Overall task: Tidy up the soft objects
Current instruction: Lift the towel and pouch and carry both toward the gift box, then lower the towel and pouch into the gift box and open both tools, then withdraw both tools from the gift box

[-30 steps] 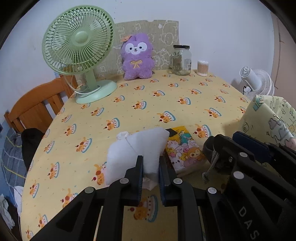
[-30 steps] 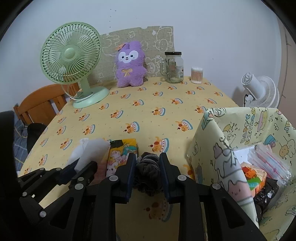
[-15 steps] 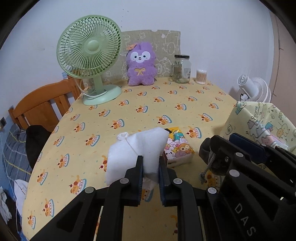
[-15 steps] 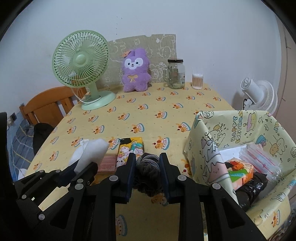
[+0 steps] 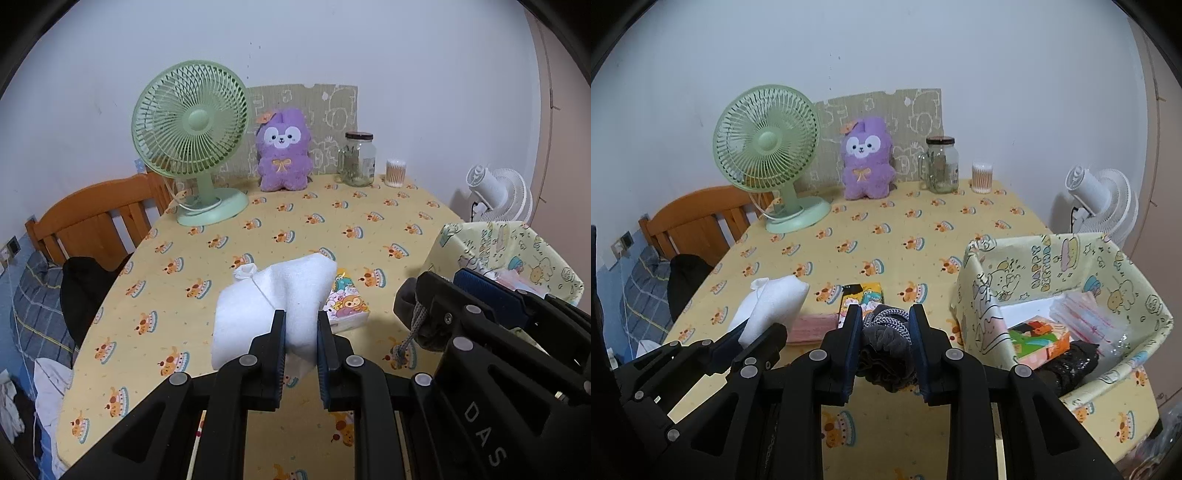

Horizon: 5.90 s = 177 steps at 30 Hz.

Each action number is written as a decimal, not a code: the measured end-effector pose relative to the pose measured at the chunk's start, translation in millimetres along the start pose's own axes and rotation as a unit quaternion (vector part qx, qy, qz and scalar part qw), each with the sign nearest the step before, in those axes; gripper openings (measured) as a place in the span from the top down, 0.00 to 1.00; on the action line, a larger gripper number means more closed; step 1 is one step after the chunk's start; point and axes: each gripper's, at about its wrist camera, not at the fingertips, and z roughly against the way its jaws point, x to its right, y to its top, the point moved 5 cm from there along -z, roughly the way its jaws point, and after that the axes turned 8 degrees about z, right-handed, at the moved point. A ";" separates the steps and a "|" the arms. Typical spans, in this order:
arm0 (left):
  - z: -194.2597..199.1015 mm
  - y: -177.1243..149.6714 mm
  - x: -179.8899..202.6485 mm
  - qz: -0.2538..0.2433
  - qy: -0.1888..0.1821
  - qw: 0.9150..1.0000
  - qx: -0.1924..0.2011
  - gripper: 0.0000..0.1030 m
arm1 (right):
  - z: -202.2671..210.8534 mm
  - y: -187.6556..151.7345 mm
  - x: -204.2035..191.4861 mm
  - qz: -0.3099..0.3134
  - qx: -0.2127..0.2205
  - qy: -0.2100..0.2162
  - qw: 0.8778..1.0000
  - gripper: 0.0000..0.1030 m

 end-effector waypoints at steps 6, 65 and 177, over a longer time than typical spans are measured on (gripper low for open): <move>15.5 4.0 1.3 0.002 -0.003 1.000 0.005 0.88 | 13.8 6.0 -0.6 0.003 0.006 0.002 1.000 0.71; 35.7 55.7 134.0 -0.021 -0.097 0.993 0.066 0.88 | 68.1 53.7 123.2 0.001 0.084 -0.062 0.995 0.71; 49.5 40.6 77.8 -0.051 -0.077 0.994 0.055 0.05 | 55.4 36.8 70.1 -0.008 0.026 -0.040 0.999 0.08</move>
